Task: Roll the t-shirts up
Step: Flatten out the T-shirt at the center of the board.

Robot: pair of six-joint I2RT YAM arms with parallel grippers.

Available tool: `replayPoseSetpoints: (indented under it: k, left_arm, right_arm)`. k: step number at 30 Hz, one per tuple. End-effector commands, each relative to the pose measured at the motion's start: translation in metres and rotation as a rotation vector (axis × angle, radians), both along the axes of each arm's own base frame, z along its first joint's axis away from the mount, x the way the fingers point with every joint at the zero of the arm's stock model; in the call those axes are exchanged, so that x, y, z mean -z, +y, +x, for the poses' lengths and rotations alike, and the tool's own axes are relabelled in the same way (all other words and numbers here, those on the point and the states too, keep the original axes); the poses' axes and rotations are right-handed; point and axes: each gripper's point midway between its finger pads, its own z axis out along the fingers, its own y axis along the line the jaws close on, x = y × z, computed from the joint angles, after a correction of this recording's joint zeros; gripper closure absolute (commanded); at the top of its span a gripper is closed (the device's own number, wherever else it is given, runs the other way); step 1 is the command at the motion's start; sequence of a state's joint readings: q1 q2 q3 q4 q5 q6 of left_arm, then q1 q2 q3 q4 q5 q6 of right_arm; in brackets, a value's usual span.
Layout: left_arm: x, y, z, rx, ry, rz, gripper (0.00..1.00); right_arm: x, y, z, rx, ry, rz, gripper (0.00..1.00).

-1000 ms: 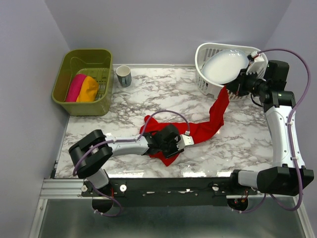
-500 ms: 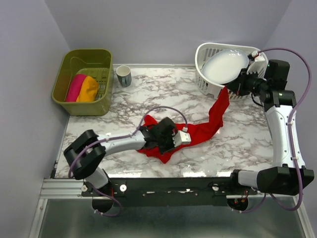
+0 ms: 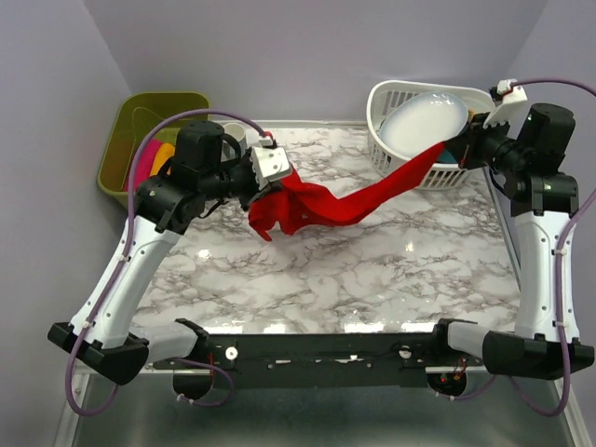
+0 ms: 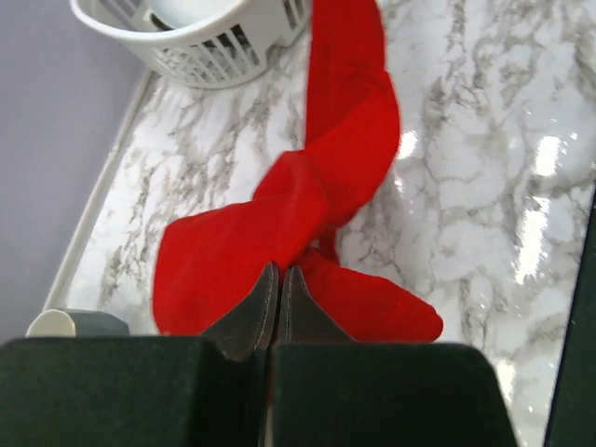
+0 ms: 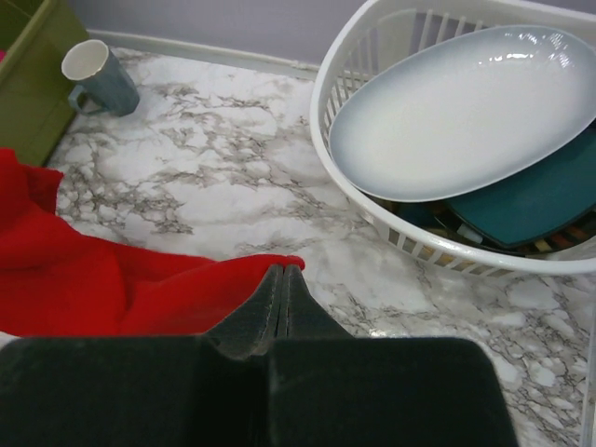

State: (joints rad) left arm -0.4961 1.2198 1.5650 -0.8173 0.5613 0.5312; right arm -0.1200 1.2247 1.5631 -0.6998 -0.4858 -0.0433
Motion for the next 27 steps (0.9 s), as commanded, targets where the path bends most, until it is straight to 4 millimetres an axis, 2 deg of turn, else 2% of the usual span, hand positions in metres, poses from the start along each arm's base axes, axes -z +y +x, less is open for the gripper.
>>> replayPoseSetpoints:
  k: [1, 3, 4, 6, 8, 9, 10, 11, 13, 15, 17, 18, 19, 20, 22, 23, 24, 26, 27]
  left_arm:
    - [0.048, 0.015, -0.067, 0.163, 0.237, 0.108, 0.99]
    - [0.041, 0.021, -0.091, 0.218, 0.227, 0.097, 0.97]
    - [0.031, 0.024, -0.097, 0.232, 0.191, 0.093, 0.94]
    - [0.025, 0.035, -0.113, 0.225, 0.186, 0.111, 0.92]
    - [0.021, 0.042, -0.113, 0.201, 0.145, 0.125, 1.0]
    - [0.019, 0.044, -0.106, 0.164, 0.124, 0.13, 1.0]
    - [0.029, 0.044, -0.102, 0.144, 0.139, 0.136, 1.0]
    - [0.035, 0.041, -0.095, 0.151, 0.119, 0.137, 1.0]
    - [0.06, 0.036, -0.095, 0.178, 0.187, 0.144, 1.0]
    - [0.052, 0.021, -0.089, 0.2, 0.245, 0.087, 1.0]
    - [0.074, 0.02, -0.06, 0.135, 0.24, 0.108, 1.0]
    - [0.095, 0.019, -0.046, 0.11, 0.276, 0.142, 0.99]
    - [0.096, 0.019, -0.035, 0.09, 0.286, 0.141, 0.93]
    - [0.093, 0.02, -0.024, 0.074, 0.314, 0.113, 0.83]
    - [0.107, 0.021, 0.004, -0.033, 0.407, 0.105, 0.74]
    - [0.119, 0.029, 0.025, -0.102, 0.382, 0.124, 0.63]
    - [0.141, 0.033, 0.033, -0.124, 0.422, 0.162, 0.64]
    - [0.159, 0.038, 0.037, -0.143, 0.482, 0.183, 0.73]
    - [0.17, 0.042, 0.044, -0.179, 0.519, 0.196, 0.73]
  right_arm:
    - [-0.033, 0.0, -0.035, 0.008, -0.112, -0.04, 1.0]
    - [-0.043, -0.009, -0.049, 0.057, -0.153, -0.08, 1.0]
    - [-0.058, -0.009, -0.069, 0.076, -0.206, -0.089, 1.0]
    - [-0.074, -0.008, -0.089, 0.088, -0.271, -0.097, 0.99]
    - [-0.091, -0.012, -0.107, 0.141, -0.329, -0.089, 1.0]
    - [-0.092, -0.017, -0.109, 0.174, -0.333, -0.087, 1.0]
    - [-0.092, -0.021, -0.108, 0.198, -0.332, -0.084, 1.0]
    - [-0.083, -0.028, -0.099, 0.228, -0.305, -0.093, 1.0]
    - [-0.071, -0.034, -0.086, 0.255, -0.268, -0.102, 0.99]
    - [-0.047, -0.045, -0.064, 0.286, -0.205, -0.124, 1.0]
    - [-0.04, -0.048, -0.048, 0.296, -0.192, -0.121, 1.0]
    - [-0.026, -0.049, -0.036, 0.293, -0.158, -0.113, 1.0]
    - [-0.03, -0.048, -0.028, 0.292, -0.181, -0.103, 0.99]
    - [-0.028, -0.046, -0.023, 0.286, -0.176, -0.085, 0.99]
    - [-0.02, -0.045, -0.009, 0.263, -0.152, -0.083, 1.0]
    - [-0.014, -0.045, -0.005, 0.254, -0.135, -0.091, 1.0]
    - [-0.008, -0.046, -0.003, 0.256, -0.119, -0.097, 1.0]
    - [0.009, -0.045, 0.0, 0.236, -0.085, -0.116, 0.99]
    - [0.013, -0.044, 0.0, 0.222, -0.076, -0.121, 1.0]
